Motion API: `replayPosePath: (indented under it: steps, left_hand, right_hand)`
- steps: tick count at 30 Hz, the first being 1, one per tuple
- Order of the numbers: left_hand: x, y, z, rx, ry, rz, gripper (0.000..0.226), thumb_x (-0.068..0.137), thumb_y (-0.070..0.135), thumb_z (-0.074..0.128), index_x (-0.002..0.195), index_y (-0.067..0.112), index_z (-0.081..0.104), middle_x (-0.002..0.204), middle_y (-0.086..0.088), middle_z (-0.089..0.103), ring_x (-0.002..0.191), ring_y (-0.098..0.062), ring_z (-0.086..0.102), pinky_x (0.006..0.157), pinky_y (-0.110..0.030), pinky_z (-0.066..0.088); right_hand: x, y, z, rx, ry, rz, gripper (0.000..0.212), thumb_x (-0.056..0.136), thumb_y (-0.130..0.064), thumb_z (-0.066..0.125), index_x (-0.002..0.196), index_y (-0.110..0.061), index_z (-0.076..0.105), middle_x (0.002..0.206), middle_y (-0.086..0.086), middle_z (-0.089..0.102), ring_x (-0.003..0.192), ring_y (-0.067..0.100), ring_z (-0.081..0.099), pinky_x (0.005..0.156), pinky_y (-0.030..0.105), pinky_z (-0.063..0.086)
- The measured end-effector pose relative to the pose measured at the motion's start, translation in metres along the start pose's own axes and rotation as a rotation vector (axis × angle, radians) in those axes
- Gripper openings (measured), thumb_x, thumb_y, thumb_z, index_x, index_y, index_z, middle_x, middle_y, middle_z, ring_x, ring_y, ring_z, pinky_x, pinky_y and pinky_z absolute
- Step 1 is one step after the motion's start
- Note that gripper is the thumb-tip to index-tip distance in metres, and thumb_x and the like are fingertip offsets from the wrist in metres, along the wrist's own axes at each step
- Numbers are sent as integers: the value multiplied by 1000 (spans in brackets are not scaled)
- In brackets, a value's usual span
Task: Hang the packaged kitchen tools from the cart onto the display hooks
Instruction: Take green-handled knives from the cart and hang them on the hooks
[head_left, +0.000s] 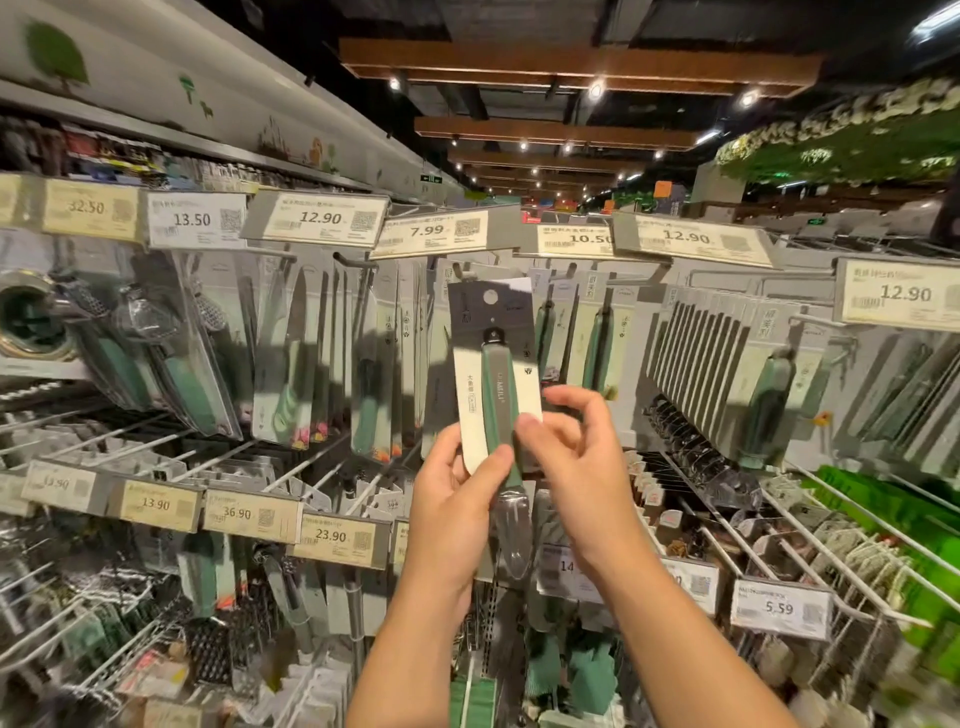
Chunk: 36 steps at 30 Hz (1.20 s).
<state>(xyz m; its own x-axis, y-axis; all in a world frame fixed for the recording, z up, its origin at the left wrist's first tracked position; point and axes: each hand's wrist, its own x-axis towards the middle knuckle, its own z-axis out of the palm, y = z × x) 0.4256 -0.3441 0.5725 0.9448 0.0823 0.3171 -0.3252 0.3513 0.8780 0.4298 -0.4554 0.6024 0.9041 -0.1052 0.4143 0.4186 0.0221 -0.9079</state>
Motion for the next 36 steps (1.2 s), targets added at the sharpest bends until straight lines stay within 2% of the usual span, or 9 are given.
replayPosePath:
  steps: [6, 12, 16, 18, 21, 27, 29, 33, 36]
  left_hand:
    - [-5, -3, -4, 128, -97, 7, 31, 97, 3, 70, 120, 24, 73, 108, 7, 81, 95, -6, 76, 73, -19, 57]
    - [1, 12, -15, 313, -133, -43, 31, 100, 4, 59, 113, 31, 70, 86, 5, 74, 76, -13, 69, 58, -24, 49]
    - [14, 19, -31, 655, -47, 44, 17, 103, 26, 59, 115, 35, 67, 96, 2, 73, 71, -21, 68, 63, -25, 50]
    - [19, 22, -36, 878, -62, 101, 17, 102, 32, 59, 118, 33, 65, 94, 9, 68, 68, -10, 63, 66, -27, 47]
    - [26, 24, -41, 1157, -96, 181, 23, 101, 39, 61, 123, 32, 64, 91, 16, 63, 80, -2, 59, 71, -29, 47]
    - [29, 22, -47, 1263, -129, 191, 25, 99, 47, 59, 121, 35, 64, 93, 20, 59, 89, -4, 60, 82, -36, 57]
    - [31, 20, -48, 1273, -134, 198, 26, 99, 48, 59, 120, 35, 64, 93, 20, 58, 89, -5, 60, 82, -36, 56]
    - [37, 18, -48, 1306, -137, 192, 27, 98, 52, 58, 121, 38, 63, 95, 22, 57, 91, -5, 61, 78, -33, 54]
    - [41, 19, -47, 1320, -130, 210, 26, 99, 51, 57, 122, 39, 62, 99, 21, 58, 91, -4, 60, 69, -28, 44]
  right_hand:
    - [-18, 10, -4, -53, 32, -114, 44, 93, -4, 70, 124, -31, 54, 111, -1, 77, 101, 16, 75, 87, 40, 60]
    - [-28, 7, -17, -86, 146, -197, 50, 95, -4, 68, 124, -41, 53, 118, -5, 72, 106, 12, 72, 84, 32, 61]
    - [-28, -2, -25, -30, 218, -235, 48, 95, -5, 68, 123, -40, 52, 119, -3, 71, 107, 12, 71, 80, 29, 61]
    - [-24, -9, -26, -25, 211, -245, 49, 95, -5, 68, 128, -38, 51, 122, -4, 68, 107, 11, 71, 78, 26, 60]
    - [-16, -12, -27, -93, 236, -263, 47, 95, -11, 70, 132, -36, 55, 132, -11, 64, 119, 7, 65, 93, 40, 60]
    - [4, -7, -21, -170, 268, -163, 35, 96, -21, 70, 129, -33, 64, 132, -15, 64, 124, 1, 58, 107, 35, 50]
    - [17, -3, -20, -224, 280, -127, 38, 96, -27, 70, 133, -27, 62, 131, -12, 64, 116, 3, 60, 100, 30, 50]
    - [59, 10, -21, -265, 268, 46, 30, 95, -16, 68, 125, -12, 65, 92, 4, 69, 60, 12, 57, 50, 20, 44]
    - [89, 19, -22, -198, 241, 92, 48, 95, 3, 62, 136, -22, 63, 131, 0, 67, 67, 4, 60, 56, 18, 48]
